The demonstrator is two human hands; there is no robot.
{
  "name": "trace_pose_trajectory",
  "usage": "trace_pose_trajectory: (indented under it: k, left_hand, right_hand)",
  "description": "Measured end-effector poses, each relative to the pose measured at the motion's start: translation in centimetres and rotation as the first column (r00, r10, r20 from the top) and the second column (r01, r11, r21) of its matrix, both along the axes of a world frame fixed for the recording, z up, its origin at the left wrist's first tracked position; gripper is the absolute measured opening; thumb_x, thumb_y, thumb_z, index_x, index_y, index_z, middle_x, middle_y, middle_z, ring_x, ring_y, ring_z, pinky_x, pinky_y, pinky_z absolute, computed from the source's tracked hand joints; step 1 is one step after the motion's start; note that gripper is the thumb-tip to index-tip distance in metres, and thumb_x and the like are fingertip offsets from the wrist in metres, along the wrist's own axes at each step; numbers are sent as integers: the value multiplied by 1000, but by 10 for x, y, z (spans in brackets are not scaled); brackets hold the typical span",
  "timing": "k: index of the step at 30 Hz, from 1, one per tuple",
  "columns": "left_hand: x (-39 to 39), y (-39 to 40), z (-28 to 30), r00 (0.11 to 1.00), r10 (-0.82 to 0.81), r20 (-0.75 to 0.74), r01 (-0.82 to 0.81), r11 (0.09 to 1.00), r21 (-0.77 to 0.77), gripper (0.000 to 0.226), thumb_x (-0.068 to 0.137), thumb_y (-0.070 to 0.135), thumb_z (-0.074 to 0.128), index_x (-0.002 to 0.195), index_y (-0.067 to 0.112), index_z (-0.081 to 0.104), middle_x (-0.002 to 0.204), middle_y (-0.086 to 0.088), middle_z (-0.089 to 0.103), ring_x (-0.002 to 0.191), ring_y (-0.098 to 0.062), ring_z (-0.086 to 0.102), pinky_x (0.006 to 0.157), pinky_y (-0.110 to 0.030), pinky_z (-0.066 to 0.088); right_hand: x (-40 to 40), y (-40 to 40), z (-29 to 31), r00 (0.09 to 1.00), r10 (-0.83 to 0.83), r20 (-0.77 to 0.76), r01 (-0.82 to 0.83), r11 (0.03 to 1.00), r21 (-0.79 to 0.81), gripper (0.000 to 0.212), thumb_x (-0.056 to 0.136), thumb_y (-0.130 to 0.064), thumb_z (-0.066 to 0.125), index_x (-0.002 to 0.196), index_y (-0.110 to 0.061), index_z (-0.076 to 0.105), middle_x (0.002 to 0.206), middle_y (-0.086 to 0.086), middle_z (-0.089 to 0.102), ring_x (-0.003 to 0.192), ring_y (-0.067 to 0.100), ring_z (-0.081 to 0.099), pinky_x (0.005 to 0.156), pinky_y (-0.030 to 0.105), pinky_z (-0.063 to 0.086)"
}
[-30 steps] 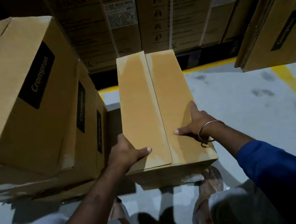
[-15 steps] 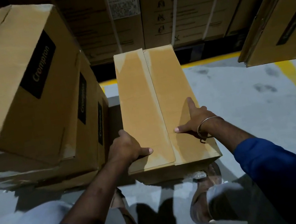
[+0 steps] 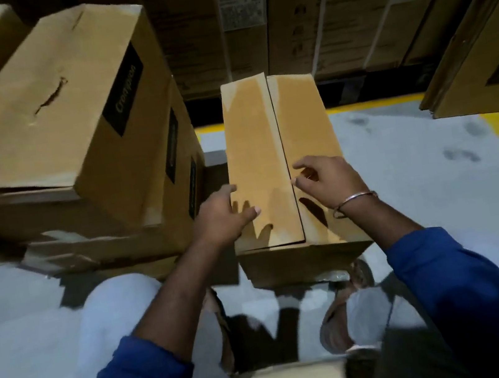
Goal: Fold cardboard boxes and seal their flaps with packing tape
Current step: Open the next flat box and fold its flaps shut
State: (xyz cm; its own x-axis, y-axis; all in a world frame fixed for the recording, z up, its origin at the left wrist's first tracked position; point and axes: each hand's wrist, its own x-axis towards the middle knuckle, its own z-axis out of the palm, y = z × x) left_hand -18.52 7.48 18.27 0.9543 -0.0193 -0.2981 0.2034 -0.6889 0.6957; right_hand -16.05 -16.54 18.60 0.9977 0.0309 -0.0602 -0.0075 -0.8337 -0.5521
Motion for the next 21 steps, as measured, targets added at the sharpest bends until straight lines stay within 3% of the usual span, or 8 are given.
trace_pose_trajectory:
  k: [4, 7, 10, 14, 17, 21]
  left_hand:
    - [-38, 30, 50, 997, 55, -44, -64, 969, -239, 54, 88, 37, 81, 137, 25, 61, 127, 2, 70, 117, -15, 66, 97, -43, 58]
    - [-90, 67, 88, 990, 133, -41, -139, 932, -333, 40, 90, 31, 79, 128, 27, 67, 114, 5, 75, 107, -11, 71, 92, -40, 59]
    - [-142, 100, 122, 985, 172, -20, -165, 904, -395, 30, 92, 31, 77, 121, 32, 71, 111, 2, 77, 106, -17, 73, 90, -43, 60]
    - [-205, 140, 150, 979, 203, 20, -185, 925, -331, 29, 91, 35, 76, 120, 31, 72, 106, 1, 78, 101, -19, 75, 83, -38, 62]
    - [-249, 167, 162, 980, 199, 24, -187, 950, -250, 32, 89, 43, 78, 118, 30, 73, 96, 0, 77, 91, -19, 75, 75, -32, 60]
    - [-307, 201, 169, 985, 156, -69, -162, 982, -93, 35, 88, 56, 76, 115, 35, 71, 90, 5, 76, 79, -12, 72, 78, -47, 60]
  right_hand:
    - [-32, 21, 18, 994, -1, 113, -18, 986, 165, 27, 93, -37, 66, 115, -26, 77, 88, -7, 75, 86, 14, 70, 81, 40, 60]
    - [-55, 42, 35, 985, 47, 166, -86, 967, 238, 23, 93, -34, 64, 108, -25, 79, 89, -10, 77, 84, 8, 72, 80, 40, 60]
    - [-77, 82, 68, 956, 180, 234, -243, 928, 281, 21, 96, -31, 63, 109, -25, 78, 93, -11, 76, 86, 7, 72, 80, 38, 60]
    - [-112, 163, 119, 854, 390, 344, -492, 820, 293, 19, 98, -28, 65, 110, -23, 78, 97, -12, 76, 88, 2, 69, 79, 32, 57]
    - [-137, 226, 139, 759, 548, 352, -642, 720, 263, 21, 98, -34, 62, 111, -25, 77, 98, -12, 76, 88, 4, 68, 76, 35, 57]
    - [-170, 305, 139, 606, 748, 272, -795, 568, 212, 29, 94, -44, 58, 113, -29, 75, 100, -13, 76, 89, 7, 69, 75, 39, 57]
